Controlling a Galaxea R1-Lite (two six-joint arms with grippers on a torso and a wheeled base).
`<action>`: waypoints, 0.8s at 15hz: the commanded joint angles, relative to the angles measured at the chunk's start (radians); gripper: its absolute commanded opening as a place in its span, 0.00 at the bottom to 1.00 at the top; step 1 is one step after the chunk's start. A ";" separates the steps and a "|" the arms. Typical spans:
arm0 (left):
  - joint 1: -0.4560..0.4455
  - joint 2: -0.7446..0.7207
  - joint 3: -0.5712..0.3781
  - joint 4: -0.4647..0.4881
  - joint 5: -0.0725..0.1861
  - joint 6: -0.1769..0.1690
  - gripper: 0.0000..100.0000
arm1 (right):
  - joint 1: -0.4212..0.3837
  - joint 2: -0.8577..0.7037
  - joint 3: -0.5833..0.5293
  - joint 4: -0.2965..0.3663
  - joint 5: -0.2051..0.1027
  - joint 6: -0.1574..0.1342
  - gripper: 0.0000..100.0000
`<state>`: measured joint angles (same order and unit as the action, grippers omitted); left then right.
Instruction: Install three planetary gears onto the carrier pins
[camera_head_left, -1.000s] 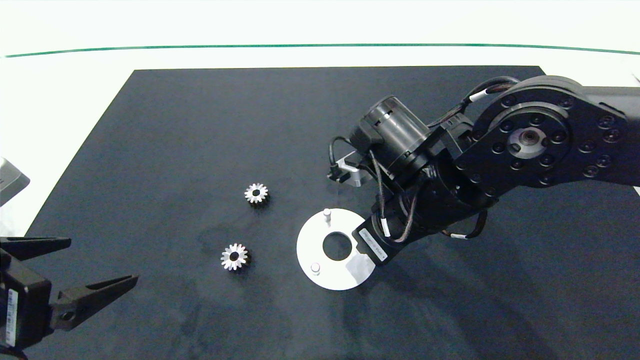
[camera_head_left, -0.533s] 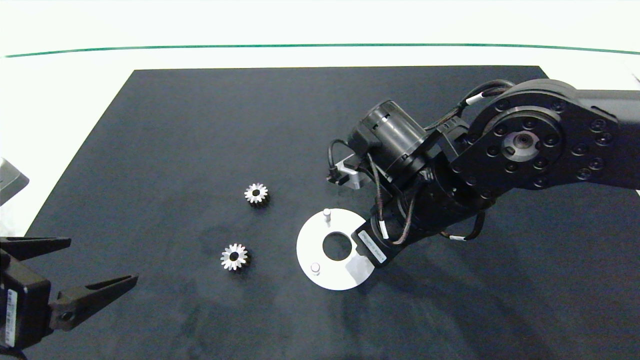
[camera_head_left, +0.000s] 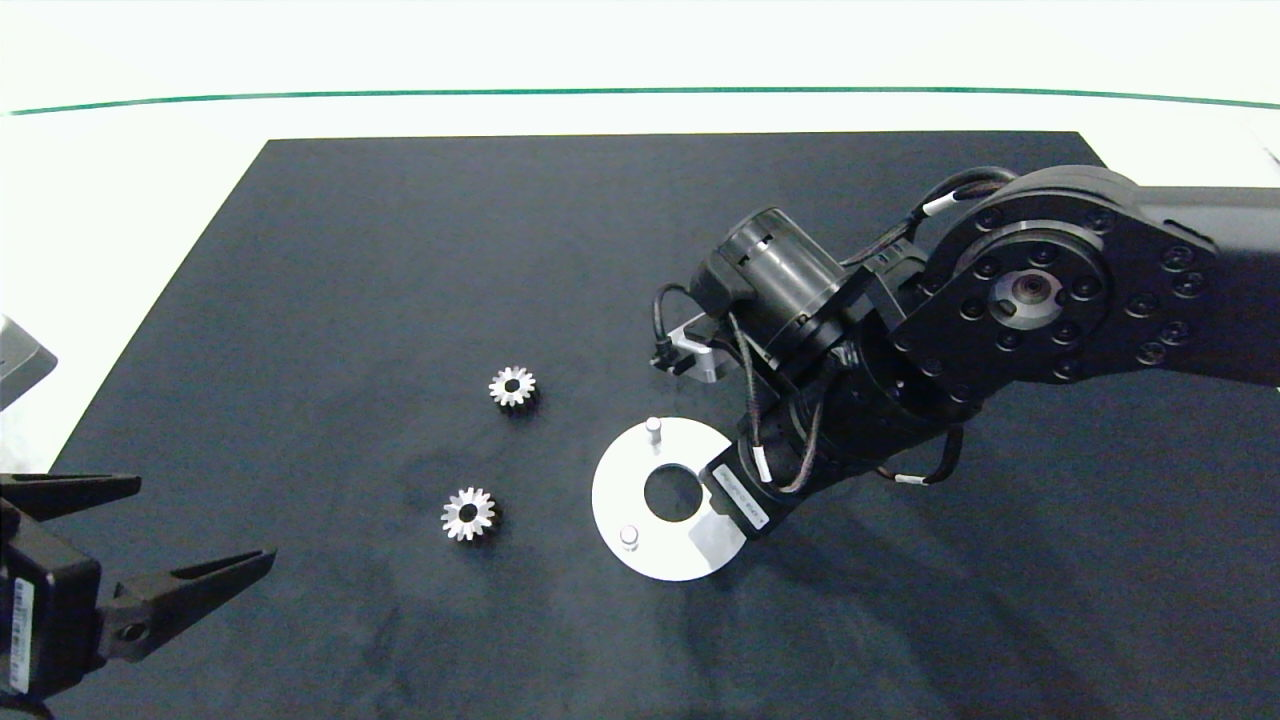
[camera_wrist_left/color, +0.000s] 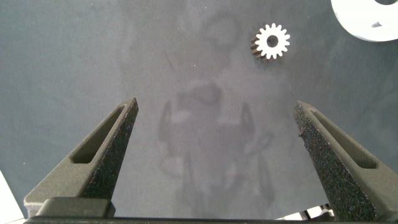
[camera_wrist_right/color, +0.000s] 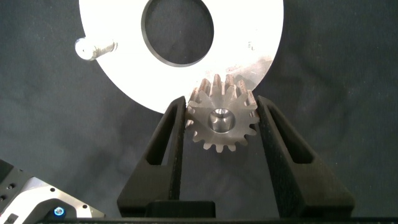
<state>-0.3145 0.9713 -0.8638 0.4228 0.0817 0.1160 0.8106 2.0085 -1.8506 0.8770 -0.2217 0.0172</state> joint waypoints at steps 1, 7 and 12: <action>0.000 0.001 0.000 0.002 0.001 0.001 1.00 | 0.001 -0.004 0.002 0.007 -0.001 0.001 0.25; 0.003 0.001 0.000 0.002 0.001 0.001 1.00 | -0.001 -0.017 0.011 0.007 -0.002 0.000 0.25; 0.003 0.001 0.000 0.002 0.001 0.001 1.00 | 0.004 -0.016 0.025 0.007 0.001 0.000 0.25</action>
<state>-0.3113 0.9713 -0.8638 0.4228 0.0821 0.1157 0.8119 1.9945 -1.8294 0.8779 -0.2202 0.0162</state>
